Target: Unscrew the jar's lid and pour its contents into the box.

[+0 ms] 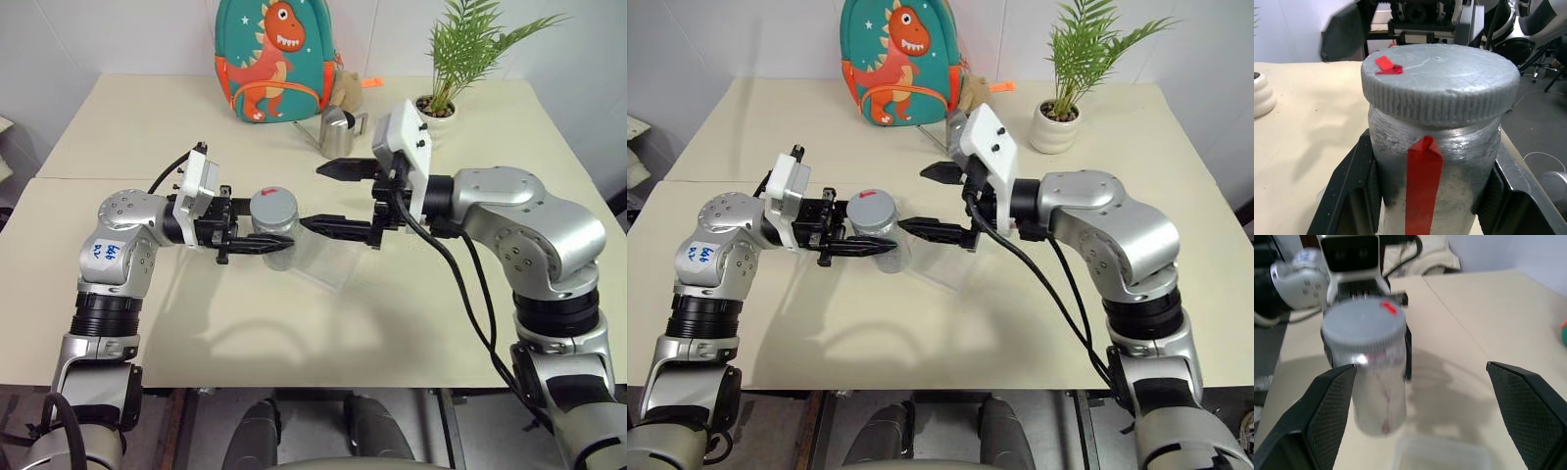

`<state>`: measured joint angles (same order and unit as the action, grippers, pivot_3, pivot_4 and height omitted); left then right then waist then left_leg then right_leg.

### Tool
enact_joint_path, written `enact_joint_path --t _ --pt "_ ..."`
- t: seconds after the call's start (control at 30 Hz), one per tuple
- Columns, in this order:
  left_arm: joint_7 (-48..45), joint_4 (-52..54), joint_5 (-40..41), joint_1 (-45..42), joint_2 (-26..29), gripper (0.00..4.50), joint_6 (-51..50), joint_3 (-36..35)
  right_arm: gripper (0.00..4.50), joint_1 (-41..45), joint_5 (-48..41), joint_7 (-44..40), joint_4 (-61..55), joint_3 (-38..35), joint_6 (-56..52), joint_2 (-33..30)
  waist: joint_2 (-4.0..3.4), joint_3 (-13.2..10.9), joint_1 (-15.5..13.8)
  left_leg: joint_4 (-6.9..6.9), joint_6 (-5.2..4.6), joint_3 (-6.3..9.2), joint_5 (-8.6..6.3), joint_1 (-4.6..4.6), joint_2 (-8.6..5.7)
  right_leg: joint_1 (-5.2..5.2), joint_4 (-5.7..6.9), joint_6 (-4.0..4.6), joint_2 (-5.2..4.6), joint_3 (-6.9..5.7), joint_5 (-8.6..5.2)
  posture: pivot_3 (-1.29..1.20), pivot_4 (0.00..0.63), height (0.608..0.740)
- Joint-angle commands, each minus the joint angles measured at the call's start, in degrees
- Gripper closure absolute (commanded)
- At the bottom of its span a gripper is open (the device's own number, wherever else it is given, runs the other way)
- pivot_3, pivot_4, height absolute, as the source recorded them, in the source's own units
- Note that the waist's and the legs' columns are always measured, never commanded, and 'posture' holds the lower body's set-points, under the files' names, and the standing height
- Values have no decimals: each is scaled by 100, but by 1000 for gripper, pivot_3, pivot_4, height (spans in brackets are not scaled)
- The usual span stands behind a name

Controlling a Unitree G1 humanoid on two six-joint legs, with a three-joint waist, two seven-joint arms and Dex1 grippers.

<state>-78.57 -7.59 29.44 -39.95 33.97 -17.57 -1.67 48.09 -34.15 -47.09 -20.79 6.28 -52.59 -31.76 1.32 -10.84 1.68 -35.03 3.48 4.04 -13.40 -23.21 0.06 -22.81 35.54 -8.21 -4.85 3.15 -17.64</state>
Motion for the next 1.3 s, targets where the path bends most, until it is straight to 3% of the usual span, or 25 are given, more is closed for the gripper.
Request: enact_joint_path --t 0.03,0.2,0.43,0.63,1.3 --pt "-49 57 118 -3 50 2517 31 -109 41 -12 -62 7 -284 -183 15 -202 0 0 -8 0 0 0 0 0 0 0 0 0 0 0 0 0 150 740" --pt "-104 -9 170 -41 41 2517 -41 -120 41 63 -204 181 -263 -375 -68 -180 1 0 -8 -1 0 1 0 0 1 0 0 0 1 0 0 0 150 740" --pt "-291 -433 56 -297 -86 2517 105 2 41 339 -684 482 -181 -631 -238 314 1 -1 -8 -1 0 1 0 0 7 0 3 1 8 1 0 0 150 740" --pt "-408 -697 -13 -535 -248 2517 247 84 41 343 -660 668 -143 -230 -98 956 1 -1 -5 0 0 2 0 0 8 -1 3 1 9 2 0 0 150 740" --pt "-485 -806 -33 -696 -391 2517 343 163 41 622 31 234 863 416 826 1504 1 -1 -1 -1 0 1 0 0 14 -2 17 1 18 2 0 0 150 740"
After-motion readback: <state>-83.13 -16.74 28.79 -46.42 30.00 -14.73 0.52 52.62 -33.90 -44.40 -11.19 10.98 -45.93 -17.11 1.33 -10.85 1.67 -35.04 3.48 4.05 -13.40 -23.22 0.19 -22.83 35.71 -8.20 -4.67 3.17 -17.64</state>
